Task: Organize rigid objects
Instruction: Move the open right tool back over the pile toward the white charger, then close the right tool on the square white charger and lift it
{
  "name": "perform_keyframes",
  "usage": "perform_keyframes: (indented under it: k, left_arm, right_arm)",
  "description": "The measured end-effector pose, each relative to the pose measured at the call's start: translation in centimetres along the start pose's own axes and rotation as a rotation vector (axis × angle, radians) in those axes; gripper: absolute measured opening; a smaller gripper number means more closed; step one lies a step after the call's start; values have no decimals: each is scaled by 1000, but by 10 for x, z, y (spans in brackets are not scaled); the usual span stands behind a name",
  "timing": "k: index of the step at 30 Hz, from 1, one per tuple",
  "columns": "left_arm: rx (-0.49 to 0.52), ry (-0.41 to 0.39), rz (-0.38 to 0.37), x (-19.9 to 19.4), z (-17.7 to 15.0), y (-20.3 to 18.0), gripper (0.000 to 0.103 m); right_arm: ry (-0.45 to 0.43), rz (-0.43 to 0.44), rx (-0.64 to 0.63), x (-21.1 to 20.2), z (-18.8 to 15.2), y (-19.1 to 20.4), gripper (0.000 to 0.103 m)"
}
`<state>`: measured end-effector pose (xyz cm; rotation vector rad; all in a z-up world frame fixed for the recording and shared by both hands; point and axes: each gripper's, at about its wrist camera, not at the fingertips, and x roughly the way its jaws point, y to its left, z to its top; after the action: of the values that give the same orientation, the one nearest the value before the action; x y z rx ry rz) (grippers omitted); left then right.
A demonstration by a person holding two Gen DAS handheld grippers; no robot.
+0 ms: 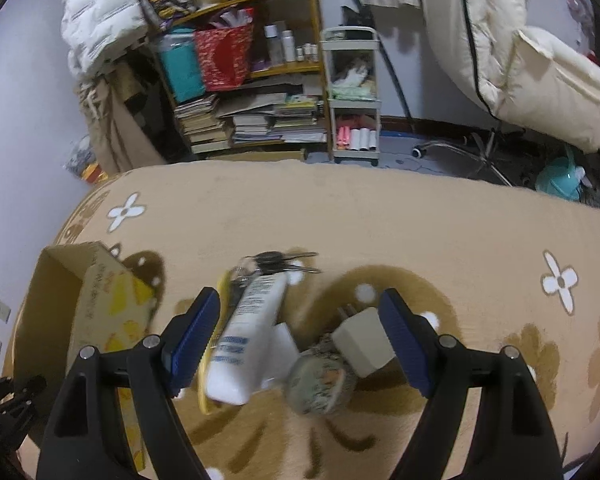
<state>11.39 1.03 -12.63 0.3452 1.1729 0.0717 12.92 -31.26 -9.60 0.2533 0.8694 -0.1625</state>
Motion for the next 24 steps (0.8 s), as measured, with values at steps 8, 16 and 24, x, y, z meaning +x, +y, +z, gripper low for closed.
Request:
perform_keyframes:
  k: [8,16,24]
  left_arm:
    - [-3,2,-1,0,1,1,16]
    - [-1,0,-1,0,0,1,16]
    - [-6,0,-10,1,-3,3,16]
  right_arm:
    - [27,-14,68,24,-4,-38,86]
    - [71,20,153,48,-18,-59,80]
    - [139,34,196,75,-28,-61,74]
